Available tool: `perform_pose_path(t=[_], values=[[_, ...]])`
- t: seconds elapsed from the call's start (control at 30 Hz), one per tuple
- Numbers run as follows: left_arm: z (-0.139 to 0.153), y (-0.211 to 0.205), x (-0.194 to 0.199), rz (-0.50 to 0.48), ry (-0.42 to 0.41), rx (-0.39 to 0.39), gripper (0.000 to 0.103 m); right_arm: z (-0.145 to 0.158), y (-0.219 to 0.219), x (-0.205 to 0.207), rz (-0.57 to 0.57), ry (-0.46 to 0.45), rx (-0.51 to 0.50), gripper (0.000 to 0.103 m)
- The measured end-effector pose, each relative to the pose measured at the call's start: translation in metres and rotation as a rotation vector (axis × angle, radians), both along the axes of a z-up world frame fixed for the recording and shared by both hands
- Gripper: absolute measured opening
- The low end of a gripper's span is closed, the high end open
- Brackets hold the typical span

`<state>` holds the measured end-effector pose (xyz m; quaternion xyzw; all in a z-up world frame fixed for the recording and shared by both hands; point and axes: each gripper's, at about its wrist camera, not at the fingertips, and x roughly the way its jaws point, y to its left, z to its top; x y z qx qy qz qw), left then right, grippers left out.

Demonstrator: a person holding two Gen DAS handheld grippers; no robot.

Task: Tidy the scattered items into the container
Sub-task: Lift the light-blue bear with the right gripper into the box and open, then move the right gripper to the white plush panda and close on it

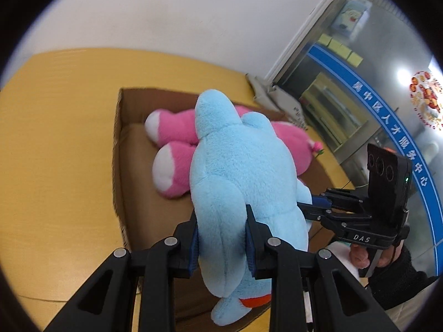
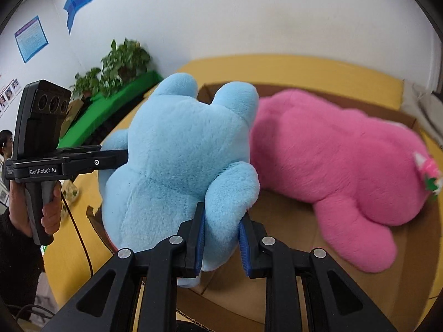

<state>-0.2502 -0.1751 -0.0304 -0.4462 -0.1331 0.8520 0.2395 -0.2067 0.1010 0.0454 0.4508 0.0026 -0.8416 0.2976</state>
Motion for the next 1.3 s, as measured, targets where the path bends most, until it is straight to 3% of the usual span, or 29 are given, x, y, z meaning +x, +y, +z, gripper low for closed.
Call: perform_pose_path(t=[0.17,0.33,0.5,0.6,0.7,0.77,0.8,0.9,1.0,1.07,1.13,1.3], values=[[-0.022,-0.003,-0.003,0.026,-0.076,-0.102,0.026,-0.023,-0.03,-0.016,0.098,-0.128,0.067,0.025],[-0.031,-0.012,-0.001,0.055,-0.106,-0.124,0.028,-0.026,-0.04,-0.028,0.142,-0.168,0.081,0.028],[-0.02,-0.021,0.007,0.067,-0.09,-0.121,0.031,-0.036,-0.025,-0.028,0.088,-0.21,0.044,0.043],[0.004,-0.028,0.02,0.124,-0.02,-0.177,0.034,-0.033,-0.014,-0.024,0.075,-0.203,0.003,0.05],[0.038,-0.035,0.04,0.157,0.088,-0.138,0.038,-0.026,-0.011,-0.014,0.092,-0.184,-0.023,0.051],[0.058,-0.027,0.051,0.146,0.146,-0.134,0.055,-0.026,-0.011,-0.009,0.093,-0.176,-0.024,0.053],[0.062,-0.019,0.051,0.126,0.154,-0.138,0.058,-0.025,-0.011,-0.008,0.09,-0.169,-0.027,0.053],[0.05,0.017,0.039,0.017,0.112,-0.183,0.059,-0.018,-0.007,-0.001,0.081,-0.146,-0.046,0.054],[0.008,0.039,0.018,-0.029,0.008,-0.271,0.059,-0.006,-0.001,0.009,0.069,-0.114,-0.063,0.055],[-0.015,0.038,0.012,-0.043,-0.043,-0.256,0.062,0.003,0.007,0.02,0.056,-0.083,-0.057,0.066],[-0.02,0.028,0.012,-0.034,-0.046,-0.203,0.063,0.012,0.016,0.032,0.045,-0.053,-0.049,0.076],[-0.023,0.021,0.012,-0.046,-0.056,-0.184,0.064,0.026,0.035,0.057,0.027,-0.015,-0.089,0.08]])
